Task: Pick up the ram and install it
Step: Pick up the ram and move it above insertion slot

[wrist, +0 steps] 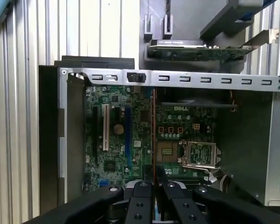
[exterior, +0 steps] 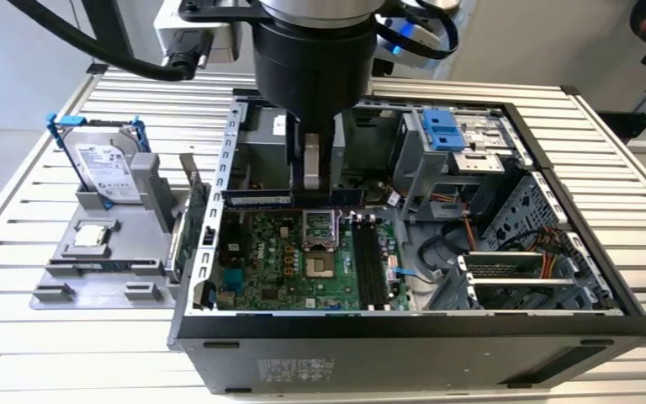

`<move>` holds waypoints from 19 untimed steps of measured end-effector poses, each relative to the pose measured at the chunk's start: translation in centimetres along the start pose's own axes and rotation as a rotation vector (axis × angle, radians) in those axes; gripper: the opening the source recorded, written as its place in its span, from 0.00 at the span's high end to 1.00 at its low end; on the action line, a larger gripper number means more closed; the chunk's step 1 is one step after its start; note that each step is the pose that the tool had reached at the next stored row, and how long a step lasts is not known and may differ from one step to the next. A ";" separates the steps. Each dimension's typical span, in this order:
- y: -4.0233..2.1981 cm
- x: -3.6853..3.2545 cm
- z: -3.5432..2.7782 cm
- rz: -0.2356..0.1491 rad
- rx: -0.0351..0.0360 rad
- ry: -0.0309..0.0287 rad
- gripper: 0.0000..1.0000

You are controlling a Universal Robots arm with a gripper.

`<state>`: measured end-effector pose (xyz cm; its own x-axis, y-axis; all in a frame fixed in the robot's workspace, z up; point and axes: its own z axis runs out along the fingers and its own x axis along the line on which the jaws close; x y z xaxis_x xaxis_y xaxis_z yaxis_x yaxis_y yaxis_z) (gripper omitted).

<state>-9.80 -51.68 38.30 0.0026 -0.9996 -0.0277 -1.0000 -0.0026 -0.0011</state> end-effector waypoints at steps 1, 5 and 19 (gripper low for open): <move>-0.31 0.00 0.00 0.000 -0.0014 -0.0001 1.00; -1.69 0.00 0.01 0.000 -0.0141 -0.0001 1.00; -6.36 0.02 0.05 0.001 -0.0410 -0.0003 1.00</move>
<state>-3.44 -51.68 38.25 0.0015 -0.9996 -0.0279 -0.9992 -0.0027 0.0399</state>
